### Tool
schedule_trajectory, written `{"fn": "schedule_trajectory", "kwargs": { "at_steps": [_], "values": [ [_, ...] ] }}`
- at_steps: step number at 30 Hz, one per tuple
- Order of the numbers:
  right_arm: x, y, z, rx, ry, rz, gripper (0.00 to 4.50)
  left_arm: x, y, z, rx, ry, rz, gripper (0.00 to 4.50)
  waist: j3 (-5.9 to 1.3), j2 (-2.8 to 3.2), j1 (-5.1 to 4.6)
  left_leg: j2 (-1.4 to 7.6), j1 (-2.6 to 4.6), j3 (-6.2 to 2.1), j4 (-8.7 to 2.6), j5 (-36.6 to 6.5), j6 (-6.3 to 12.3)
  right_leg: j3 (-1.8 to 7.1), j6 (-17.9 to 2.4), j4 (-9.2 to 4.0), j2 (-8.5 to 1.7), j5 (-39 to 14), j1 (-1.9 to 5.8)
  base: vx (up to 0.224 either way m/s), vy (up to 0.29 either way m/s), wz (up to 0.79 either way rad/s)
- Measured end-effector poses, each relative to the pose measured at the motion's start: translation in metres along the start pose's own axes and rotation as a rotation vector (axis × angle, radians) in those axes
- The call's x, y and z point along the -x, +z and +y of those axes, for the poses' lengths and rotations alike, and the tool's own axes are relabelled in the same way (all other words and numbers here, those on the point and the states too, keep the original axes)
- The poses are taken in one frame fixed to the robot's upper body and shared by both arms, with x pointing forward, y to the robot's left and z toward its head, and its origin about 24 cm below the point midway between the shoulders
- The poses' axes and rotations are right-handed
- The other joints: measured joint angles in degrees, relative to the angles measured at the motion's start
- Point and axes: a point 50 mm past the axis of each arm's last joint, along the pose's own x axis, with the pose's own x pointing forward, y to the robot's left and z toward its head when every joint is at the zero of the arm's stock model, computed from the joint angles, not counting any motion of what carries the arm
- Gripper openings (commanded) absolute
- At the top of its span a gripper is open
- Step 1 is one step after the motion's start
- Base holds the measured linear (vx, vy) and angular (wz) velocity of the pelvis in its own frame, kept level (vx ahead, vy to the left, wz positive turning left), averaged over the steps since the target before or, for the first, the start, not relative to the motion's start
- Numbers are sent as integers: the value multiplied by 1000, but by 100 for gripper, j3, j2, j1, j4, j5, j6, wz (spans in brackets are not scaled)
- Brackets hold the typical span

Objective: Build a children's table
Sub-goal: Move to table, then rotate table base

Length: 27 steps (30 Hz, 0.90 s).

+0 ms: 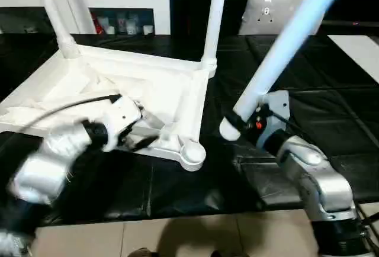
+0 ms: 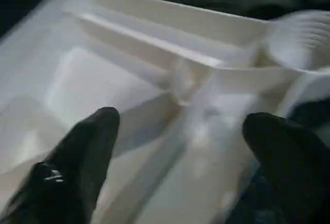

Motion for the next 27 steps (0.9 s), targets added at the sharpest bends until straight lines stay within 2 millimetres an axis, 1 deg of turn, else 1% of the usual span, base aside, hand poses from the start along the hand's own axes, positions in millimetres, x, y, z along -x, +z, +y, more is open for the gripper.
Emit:
{"fn": "schedule_trajectory", "kwargs": {
  "at_steps": [1,2,4,6,7,8,10,12,15,18,19,20,21,23,24,27],
  "values": [
    [0,0,0,4,12,3,190,-2,-2,-2,6,-56,6,394,0,0,9,1,-1,5,0,2,-3,4,-6,15,0,-4,-9,0,0,0],
    [0,0,1,4,20,6,190,-3,-2,-4,12,-96,7,394,1,1,12,4,-1,10,0,4,-6,8,-8,23,0,-5,-17,0,0,0],
    [1,-1,1,8,37,14,190,-7,-2,-7,15,-167,8,370,3,4,12,10,-1,13,-1,9,-15,7,-9,32,3,-5,-24,0,0,0],
    [4,-2,0,9,51,31,190,-11,-2,-6,14,-224,10,368,4,6,28,16,-1,13,-3,14,-23,4,-15,33,8,-1,-24,0,0,0],
    [5,-4,0,-1,60,43,190,-12,-1,-5,8,-243,6,348,6,9,23,18,2,14,-5,17,-28,5,-22,33,10,3,-25,0,0,0],
    [6,-7,0,-11,60,50,190,-14,-1,-5,2,-257,2,348,8,12,19,21,3,14,-5,18,-30,5,-25,32,12,5,-24,0,0,0],
    [8,-10,0,-18,76,64,190,-21,0,-1,-16,-290,1,328,19,28,17,22,2,18,-5,18,-31,6,-31,32,12,8,-27,0,0,0],
    [9,-10,1,-18,83,61,190,-25,-1,0,-30,-310,11,320,27,43,11,26,2,24,-5,18,-31,7,-35,32,12,11,-28,0,0,0],
    [10,-9,2,-13,93,59,190,-28,-3,4,-50,-332,33,289,33,52,-17,38,1,34,-7,20,-33,8,-35,32,20,11,-33,0,0,0],
    [12,-9,4,-14,100,56,190,-29,-3,9,-53,-342,44,267,35,55,3,45,0,46,-19,21,-34,7,-39,28,23,9,-40,0,0,0],
    [12,-11,4,-17,101,58,190,-29,-4,11,-57,-348,52,267,36,57,10,47,0,50,-22,21,-33,7,-41,28,23,7,-41,0,0,0],
    [13,-11,4,-18,100,60,190,-29,-5,12,-57,-352,55,247,37,58,11,48,-2,54,-23,22,-33,8,-41,26,23,7,-43,0,0,0],
    [13,-12,4,-20,100,62,190,-29,-5,14,-61,-355,59,239,38,59,12,48,-2,57,-23,22,-33,9,-43,25,22,6,-43,0,0,0],
    [13,-12,4,-20,101,63,190,-29,-7,14,-59,-367,60,222,38,60,13,49,-1,64,-24,22,-32,11,-45,23,21,5,-43,0,0,0],
    [13,-12,4,-20,101,63,190,-30,-7,14,-55,-375,61,222,38,60,12,50,-2,66,-24,22,-32,11,-45,23,21,5,-43,0,0,0],
    [13,-12,4,-20,101,63,190,-30,-7,15,-50,-405,68,193,38,60,15,53,-1,69,-24,22,-32,10,-45,23,21,4,-44,0,0,0]
  ]
}}
